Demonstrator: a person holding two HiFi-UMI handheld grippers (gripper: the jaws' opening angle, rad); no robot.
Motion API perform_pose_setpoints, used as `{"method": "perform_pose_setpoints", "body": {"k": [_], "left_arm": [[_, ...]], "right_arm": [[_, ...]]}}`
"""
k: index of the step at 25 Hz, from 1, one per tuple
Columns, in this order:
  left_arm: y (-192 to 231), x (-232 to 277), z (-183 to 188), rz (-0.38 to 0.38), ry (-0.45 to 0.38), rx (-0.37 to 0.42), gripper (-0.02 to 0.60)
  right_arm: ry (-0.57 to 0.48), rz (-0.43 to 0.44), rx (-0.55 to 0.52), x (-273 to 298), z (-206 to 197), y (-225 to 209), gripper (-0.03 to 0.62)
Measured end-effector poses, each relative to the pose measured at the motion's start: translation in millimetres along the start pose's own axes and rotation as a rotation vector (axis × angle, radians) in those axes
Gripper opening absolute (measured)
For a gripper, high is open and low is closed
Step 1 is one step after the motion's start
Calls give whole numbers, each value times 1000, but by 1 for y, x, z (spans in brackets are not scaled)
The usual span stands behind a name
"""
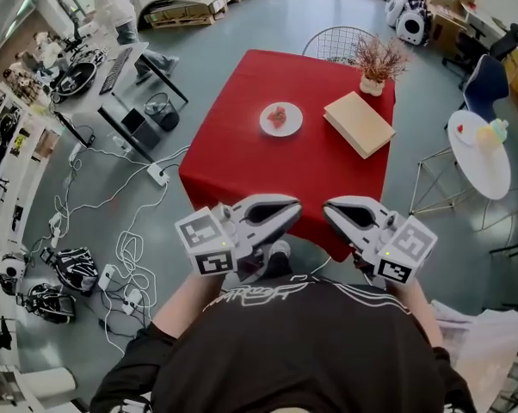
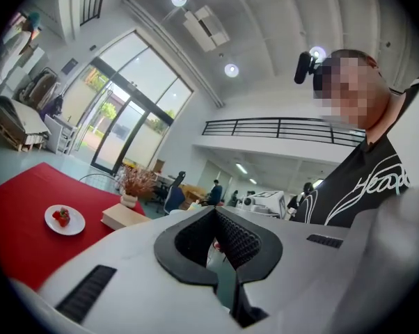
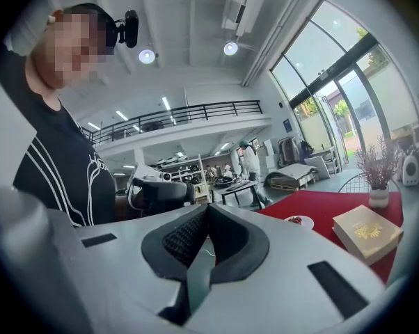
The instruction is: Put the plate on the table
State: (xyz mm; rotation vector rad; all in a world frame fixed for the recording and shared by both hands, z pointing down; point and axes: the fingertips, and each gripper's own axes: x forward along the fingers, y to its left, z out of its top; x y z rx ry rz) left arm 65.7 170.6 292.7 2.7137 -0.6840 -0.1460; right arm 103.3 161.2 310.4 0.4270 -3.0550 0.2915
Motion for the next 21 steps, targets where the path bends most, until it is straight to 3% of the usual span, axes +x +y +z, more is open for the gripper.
{"method": "perform_pose_setpoints", "body": {"k": [14,21], "left_arm": [[-27,5,-4,-25,-19,19,6],[-28,-4,-3,-8,-48,-16,6]], "right_arm": [[-7,-13,-30,-19,5,18,8],[4,2,-34,-16,5,26,8]]}}
